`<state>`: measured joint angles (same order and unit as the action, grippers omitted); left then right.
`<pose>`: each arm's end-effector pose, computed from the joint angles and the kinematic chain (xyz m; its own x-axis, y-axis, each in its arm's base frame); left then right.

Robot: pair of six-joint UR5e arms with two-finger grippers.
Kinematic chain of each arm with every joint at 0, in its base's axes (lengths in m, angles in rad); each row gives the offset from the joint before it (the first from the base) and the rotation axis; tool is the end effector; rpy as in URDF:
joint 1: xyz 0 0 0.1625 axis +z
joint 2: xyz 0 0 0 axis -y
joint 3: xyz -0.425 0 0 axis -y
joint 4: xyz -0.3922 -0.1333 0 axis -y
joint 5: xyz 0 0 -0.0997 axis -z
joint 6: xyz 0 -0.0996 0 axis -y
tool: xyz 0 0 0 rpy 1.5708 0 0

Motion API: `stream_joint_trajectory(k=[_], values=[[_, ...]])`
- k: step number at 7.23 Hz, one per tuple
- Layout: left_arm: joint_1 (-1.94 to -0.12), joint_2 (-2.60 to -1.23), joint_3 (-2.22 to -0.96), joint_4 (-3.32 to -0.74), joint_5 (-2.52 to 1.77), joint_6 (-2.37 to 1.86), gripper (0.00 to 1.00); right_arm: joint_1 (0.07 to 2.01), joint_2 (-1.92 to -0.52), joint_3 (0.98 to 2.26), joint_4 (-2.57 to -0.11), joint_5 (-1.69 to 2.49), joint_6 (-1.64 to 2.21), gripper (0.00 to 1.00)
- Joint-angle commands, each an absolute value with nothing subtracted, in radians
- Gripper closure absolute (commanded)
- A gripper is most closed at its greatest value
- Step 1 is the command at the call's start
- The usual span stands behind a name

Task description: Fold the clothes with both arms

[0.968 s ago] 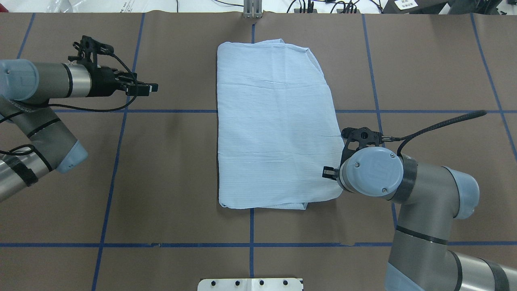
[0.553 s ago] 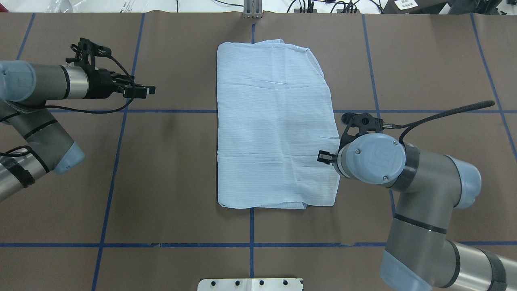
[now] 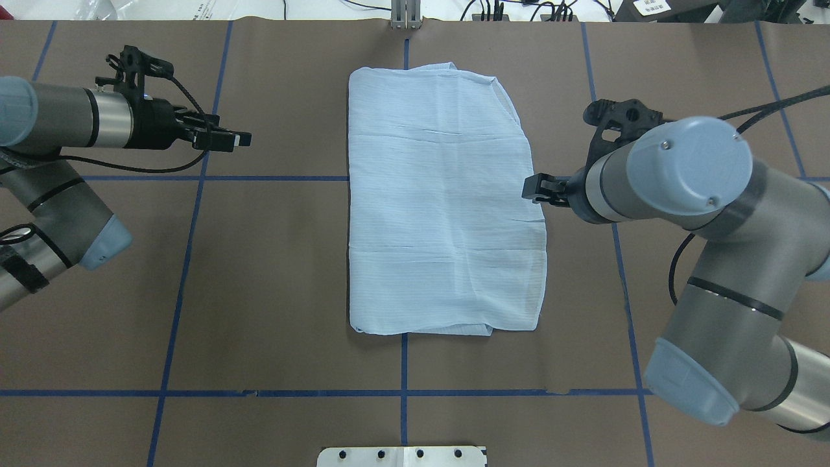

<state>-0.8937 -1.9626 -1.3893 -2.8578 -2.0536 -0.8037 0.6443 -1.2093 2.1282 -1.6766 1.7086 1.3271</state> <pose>0.3338 -0.5543 0.3805 0.3109 0.5944 -0.7416 0.2562 0.6990 0.6676 -0.3507 -0.4130 0.2436 0.6575 0.1950 0.7277 -0.3674 0.9263 0.0837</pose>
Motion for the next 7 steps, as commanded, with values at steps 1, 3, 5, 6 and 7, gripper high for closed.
stream_joint_trajectory(k=[1, 3, 5, 6, 7], values=[[-0.885, -1.962, -1.497, -2.835, -2.115, -0.953, 0.00, 0.698, -1.251, 2.145, -1.602, 1.775, 1.223, 0.00], [-0.826, -1.924, -1.548, -2.764, -2.059, -0.994, 0.00, 0.695, -1.475, 2.119, -1.218, 1.779, 1.233, 0.00], [-0.719, -1.919, -1.723, -2.408, -1.929, -0.997, 0.00, 0.695, -1.554, 2.103, -1.184, 1.767, 1.256, 0.00], [-0.631, -1.928, -1.850, -2.121, -1.801, -1.011, 0.00, 0.693, -1.551, 2.099, -1.184, 1.761, 1.256, 0.00], [-0.562, -1.945, -1.896, -2.009, -1.737, -1.091, 0.00, 0.693, -1.549, 2.098, -1.184, 1.758, 1.258, 0.00]])
